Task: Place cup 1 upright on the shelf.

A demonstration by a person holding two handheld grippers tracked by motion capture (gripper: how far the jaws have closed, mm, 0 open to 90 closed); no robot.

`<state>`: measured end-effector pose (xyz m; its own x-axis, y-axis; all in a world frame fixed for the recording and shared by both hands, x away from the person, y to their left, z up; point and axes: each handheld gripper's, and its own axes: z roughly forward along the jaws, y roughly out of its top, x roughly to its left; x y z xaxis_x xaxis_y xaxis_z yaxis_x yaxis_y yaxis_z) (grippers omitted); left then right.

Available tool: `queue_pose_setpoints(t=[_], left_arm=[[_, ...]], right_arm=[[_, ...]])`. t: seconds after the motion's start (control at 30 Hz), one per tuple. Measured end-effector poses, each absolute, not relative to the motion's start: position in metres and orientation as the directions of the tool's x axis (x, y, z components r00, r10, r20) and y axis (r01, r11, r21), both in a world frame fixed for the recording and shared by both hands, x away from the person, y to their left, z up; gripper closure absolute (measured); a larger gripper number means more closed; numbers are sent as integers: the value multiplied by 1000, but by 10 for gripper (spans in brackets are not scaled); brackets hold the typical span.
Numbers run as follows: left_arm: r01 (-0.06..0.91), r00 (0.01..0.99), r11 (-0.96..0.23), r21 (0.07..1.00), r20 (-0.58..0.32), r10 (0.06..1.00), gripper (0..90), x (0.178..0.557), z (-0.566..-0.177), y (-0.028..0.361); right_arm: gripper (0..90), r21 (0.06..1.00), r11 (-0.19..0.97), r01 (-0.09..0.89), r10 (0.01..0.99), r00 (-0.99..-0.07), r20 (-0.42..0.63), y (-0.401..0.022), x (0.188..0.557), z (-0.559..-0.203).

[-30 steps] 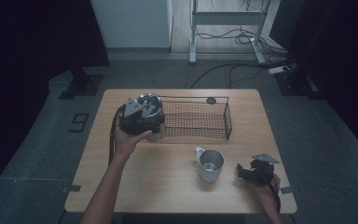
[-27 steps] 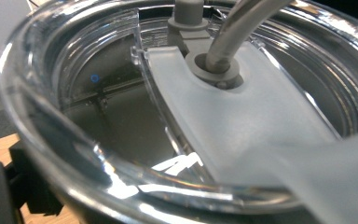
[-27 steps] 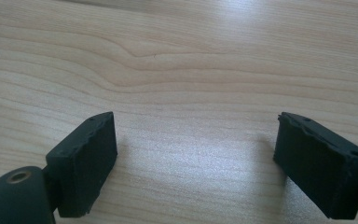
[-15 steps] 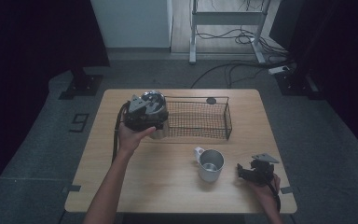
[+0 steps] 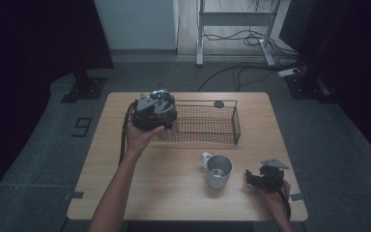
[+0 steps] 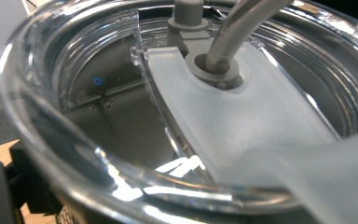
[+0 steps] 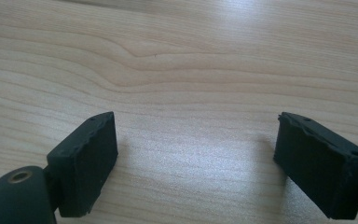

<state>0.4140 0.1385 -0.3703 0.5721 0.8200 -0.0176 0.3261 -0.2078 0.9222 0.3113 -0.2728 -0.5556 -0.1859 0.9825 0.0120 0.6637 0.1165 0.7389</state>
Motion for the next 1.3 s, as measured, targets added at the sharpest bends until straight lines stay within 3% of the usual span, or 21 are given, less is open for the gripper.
queue_pose_setpoints(t=[1.3], left_arm=[[351,564,-226,909,-12,826,37,454,-377,118]], right_arm=[[133,740,116,663,983,-184,11,-273,310,-556]])
